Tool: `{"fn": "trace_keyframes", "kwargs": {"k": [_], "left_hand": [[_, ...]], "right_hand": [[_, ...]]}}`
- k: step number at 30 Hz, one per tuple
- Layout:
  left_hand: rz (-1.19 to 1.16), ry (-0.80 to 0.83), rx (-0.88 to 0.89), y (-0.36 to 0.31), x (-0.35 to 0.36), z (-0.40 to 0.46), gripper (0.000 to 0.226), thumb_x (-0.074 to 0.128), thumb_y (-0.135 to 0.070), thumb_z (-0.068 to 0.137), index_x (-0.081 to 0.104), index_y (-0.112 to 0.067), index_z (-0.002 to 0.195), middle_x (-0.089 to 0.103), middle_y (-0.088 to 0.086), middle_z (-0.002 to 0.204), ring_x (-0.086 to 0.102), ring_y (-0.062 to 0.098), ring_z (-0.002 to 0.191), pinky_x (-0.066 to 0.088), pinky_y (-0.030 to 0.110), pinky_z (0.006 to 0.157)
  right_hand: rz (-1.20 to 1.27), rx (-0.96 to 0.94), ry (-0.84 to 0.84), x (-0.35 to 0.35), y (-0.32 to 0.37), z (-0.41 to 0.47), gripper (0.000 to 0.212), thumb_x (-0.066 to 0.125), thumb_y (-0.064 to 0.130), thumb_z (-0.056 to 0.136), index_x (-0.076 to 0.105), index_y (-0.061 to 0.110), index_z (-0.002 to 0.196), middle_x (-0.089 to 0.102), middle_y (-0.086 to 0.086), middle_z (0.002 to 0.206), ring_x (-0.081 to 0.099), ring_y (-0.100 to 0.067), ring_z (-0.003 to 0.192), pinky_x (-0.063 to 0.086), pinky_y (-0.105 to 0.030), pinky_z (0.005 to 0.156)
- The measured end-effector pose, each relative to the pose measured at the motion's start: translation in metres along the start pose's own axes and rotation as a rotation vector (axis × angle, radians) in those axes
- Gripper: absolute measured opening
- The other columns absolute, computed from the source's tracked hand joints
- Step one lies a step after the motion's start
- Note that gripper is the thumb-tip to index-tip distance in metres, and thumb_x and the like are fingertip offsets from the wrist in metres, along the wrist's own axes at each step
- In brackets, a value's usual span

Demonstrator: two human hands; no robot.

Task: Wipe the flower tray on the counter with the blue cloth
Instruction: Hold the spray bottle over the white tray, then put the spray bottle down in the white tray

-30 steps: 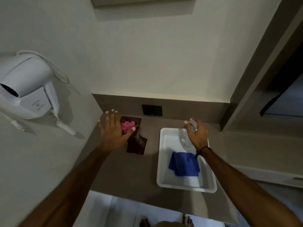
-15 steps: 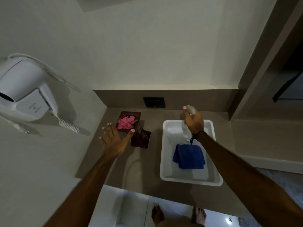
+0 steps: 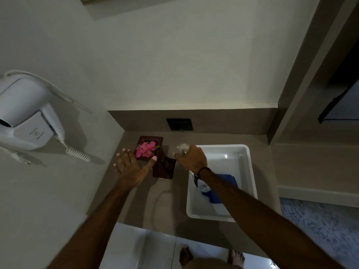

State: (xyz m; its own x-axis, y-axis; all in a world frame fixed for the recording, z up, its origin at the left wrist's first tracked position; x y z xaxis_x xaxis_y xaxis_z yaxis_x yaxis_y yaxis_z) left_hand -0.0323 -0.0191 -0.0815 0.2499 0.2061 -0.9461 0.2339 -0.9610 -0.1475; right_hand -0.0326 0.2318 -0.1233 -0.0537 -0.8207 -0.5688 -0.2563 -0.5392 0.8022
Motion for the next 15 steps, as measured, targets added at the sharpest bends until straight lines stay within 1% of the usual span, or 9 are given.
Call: {"fn": "trace_keyframes", "kwargs": {"k": [2, 4, 5, 7, 9, 10, 12, 14, 15], "left_hand": [[-0.006, 0.003, -0.003, 0.001, 0.001, 0.000, 0.141, 0.008, -0.106, 0.053, -0.006, -0.015, 0.160, -0.016, 0.007, 0.170, -0.017, 0.029, 0.156, -0.008, 0.055, 0.123], [-0.011, 0.008, -0.007, 0.001, 0.002, 0.000, 0.141, 0.008, -0.106, 0.053, -0.006, -0.016, 0.160, -0.016, 0.007, 0.170, -0.017, 0.029, 0.156, -0.009, 0.055, 0.122], [-0.011, 0.010, -0.009, 0.001, 0.001, 0.000, 0.141, 0.008, -0.106, 0.053, -0.007, -0.016, 0.160, -0.017, 0.007, 0.170, -0.018, 0.029, 0.156, -0.009, 0.055, 0.122], [-0.008, 0.016, -0.010, -0.001, 0.001, -0.001, 0.142, 0.007, -0.106, 0.052, -0.008, -0.015, 0.160, -0.018, 0.007, 0.169, -0.019, 0.029, 0.156, -0.010, 0.055, 0.122], [-0.007, 0.023, -0.004, -0.002, 0.000, -0.001, 0.143, 0.006, -0.106, 0.052, -0.009, -0.014, 0.159, -0.019, 0.009, 0.169, -0.020, 0.030, 0.155, -0.011, 0.055, 0.121], [-0.011, 0.024, 0.001, -0.002, 0.000, -0.001, 0.143, 0.007, -0.106, 0.052, -0.009, -0.014, 0.159, -0.019, 0.009, 0.169, -0.020, 0.031, 0.155, -0.011, 0.055, 0.121], [-0.023, 0.024, 0.008, -0.003, 0.001, -0.002, 0.142, 0.007, -0.106, 0.053, -0.009, -0.013, 0.159, -0.018, 0.010, 0.169, -0.019, 0.031, 0.155, -0.011, 0.056, 0.121], [-0.030, 0.022, 0.010, -0.004, 0.001, -0.003, 0.141, 0.008, -0.105, 0.054, -0.009, -0.012, 0.159, -0.018, 0.011, 0.169, -0.019, 0.031, 0.155, -0.011, 0.056, 0.121], [-0.029, 0.021, 0.011, -0.004, 0.001, -0.004, 0.141, 0.009, -0.105, 0.055, -0.009, -0.012, 0.159, -0.018, 0.011, 0.169, -0.020, 0.031, 0.155, -0.011, 0.055, 0.122]], "right_hand": [[0.036, 0.014, 0.002, -0.001, 0.000, 0.000, 0.052, 0.067, 0.060, 0.079, 0.071, 0.012, 0.100, 0.074, -0.006, 0.090, 0.071, -0.020, 0.085, 0.060, -0.035, 0.080], [0.063, 0.007, -0.005, -0.007, -0.002, 0.001, 0.049, 0.067, 0.061, 0.080, 0.071, 0.014, 0.094, 0.072, -0.002, 0.082, 0.070, -0.018, 0.077, 0.060, -0.032, 0.074], [0.108, 0.020, -0.007, -0.012, -0.006, 0.001, 0.048, 0.067, 0.060, 0.081, 0.070, 0.015, 0.093, 0.072, -0.002, 0.080, 0.071, -0.019, 0.075, 0.061, -0.033, 0.071], [0.257, 0.083, -0.038, -0.027, -0.019, 0.002, 0.045, 0.068, 0.058, 0.081, 0.071, 0.015, 0.093, 0.075, -0.008, 0.080, 0.074, -0.025, 0.073, 0.064, -0.039, 0.068], [0.325, 0.110, -0.137, -0.051, -0.035, 0.005, 0.043, 0.069, 0.054, 0.082, 0.070, 0.012, 0.090, 0.074, -0.013, 0.077, 0.071, -0.027, 0.066, 0.061, -0.038, 0.061], [0.338, 0.095, -0.190, -0.064, -0.042, 0.005, 0.041, 0.069, 0.049, 0.084, 0.070, 0.008, 0.087, 0.072, -0.015, 0.074, 0.067, -0.026, 0.062, 0.058, -0.036, 0.059], [0.360, 0.004, -0.275, -0.088, -0.052, 0.004, 0.034, 0.068, 0.036, 0.090, 0.068, 0.002, 0.086, 0.065, -0.014, 0.068, 0.061, -0.023, 0.060, 0.055, -0.037, 0.060], [0.249, -0.119, -0.347, -0.105, -0.056, 0.000, 0.026, 0.066, 0.024, 0.093, 0.067, 0.001, 0.082, 0.062, -0.011, 0.067, 0.059, -0.023, 0.062, 0.053, -0.038, 0.064], [0.183, -0.154, -0.371, -0.109, -0.059, -0.001, 0.026, 0.065, 0.022, 0.094, 0.068, 0.000, 0.079, 0.063, -0.011, 0.069, 0.059, -0.023, 0.065, 0.052, -0.037, 0.066]]}}
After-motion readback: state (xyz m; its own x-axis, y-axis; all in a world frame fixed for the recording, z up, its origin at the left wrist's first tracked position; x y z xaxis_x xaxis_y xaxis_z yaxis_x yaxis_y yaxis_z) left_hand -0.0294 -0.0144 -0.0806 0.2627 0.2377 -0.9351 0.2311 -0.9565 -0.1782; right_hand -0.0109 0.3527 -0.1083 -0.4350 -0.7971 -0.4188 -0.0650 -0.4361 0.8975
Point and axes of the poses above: each hand's wrist, its own z-axis towards the middle knuckle, its own x-axis out of the palm, y = z × x, the point moved 6 cm from there along z, towards the middle knuckle
